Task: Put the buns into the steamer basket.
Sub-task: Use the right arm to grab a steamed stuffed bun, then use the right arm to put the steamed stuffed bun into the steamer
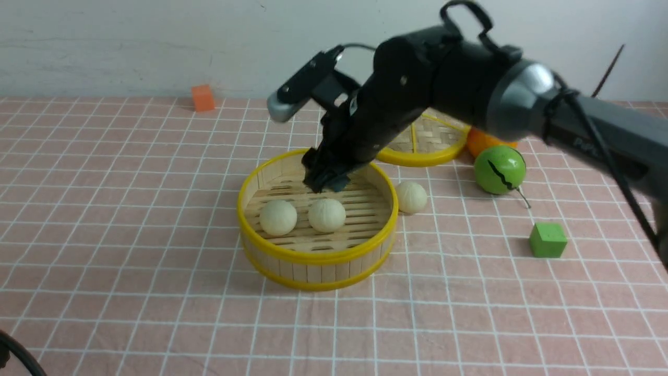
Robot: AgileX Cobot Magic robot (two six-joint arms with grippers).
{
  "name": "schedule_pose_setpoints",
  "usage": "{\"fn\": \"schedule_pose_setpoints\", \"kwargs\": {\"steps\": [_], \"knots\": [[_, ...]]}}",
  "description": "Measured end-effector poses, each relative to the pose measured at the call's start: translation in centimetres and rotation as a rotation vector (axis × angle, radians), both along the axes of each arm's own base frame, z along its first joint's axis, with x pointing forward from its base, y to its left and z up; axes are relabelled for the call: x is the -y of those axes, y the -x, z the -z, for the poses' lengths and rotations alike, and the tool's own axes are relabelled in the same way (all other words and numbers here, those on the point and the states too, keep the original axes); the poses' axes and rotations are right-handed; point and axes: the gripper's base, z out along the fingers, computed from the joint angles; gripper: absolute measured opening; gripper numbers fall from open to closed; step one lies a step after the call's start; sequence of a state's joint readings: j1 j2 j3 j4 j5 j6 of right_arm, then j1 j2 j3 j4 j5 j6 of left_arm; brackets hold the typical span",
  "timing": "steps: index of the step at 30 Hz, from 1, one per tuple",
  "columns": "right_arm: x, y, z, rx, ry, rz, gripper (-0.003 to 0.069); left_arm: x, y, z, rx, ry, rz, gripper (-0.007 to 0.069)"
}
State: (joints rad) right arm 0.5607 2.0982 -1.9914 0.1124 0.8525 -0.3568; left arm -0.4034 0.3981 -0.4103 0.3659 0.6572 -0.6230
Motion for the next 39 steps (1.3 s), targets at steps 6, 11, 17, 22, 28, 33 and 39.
{"fn": "schedule_pose_setpoints", "kwargs": {"steps": [6, 11, 17, 22, 28, 33, 39], "knots": [[7.6, -4.8, 2.0, -0.102, -0.050, 0.288, 0.0524, 0.0, 0.0, 0.0, 0.002, -0.006, -0.001, -0.0014], [9.7, -7.2, 6.2, -0.158, -0.041, 0.372, 0.0514, 0.0, 0.0, -0.1, 0.010, -0.010, 0.001, -0.0014], [9.3, -8.5, 9.8, -0.146, -0.047, 0.382, 0.0446, -0.1, -0.1, 0.0, 0.013, -0.019, 0.000, -0.0014], [9.3, -8.6, 11.7, -0.193, -0.020, 0.383, 0.0303, -0.1, -0.1, 0.0, 0.013, -0.021, 0.000, -0.0014], [9.6, -8.5, 9.8, -0.147, 0.036, 0.346, 0.0018, -0.1, -0.1, 0.0, 0.013, -0.024, -0.002, -0.0013], [8.9, -8.1, 3.7, -0.066, -0.040, 0.321, 0.0017, -0.1, -0.1, 0.0, 0.013, -0.024, -0.003, -0.0010], [4.5, -5.5, 0.3, -0.039, -0.068, 0.147, 0.0017, -0.1, -0.1, 0.0, 0.015, -0.025, -0.003, -0.0006]]}}
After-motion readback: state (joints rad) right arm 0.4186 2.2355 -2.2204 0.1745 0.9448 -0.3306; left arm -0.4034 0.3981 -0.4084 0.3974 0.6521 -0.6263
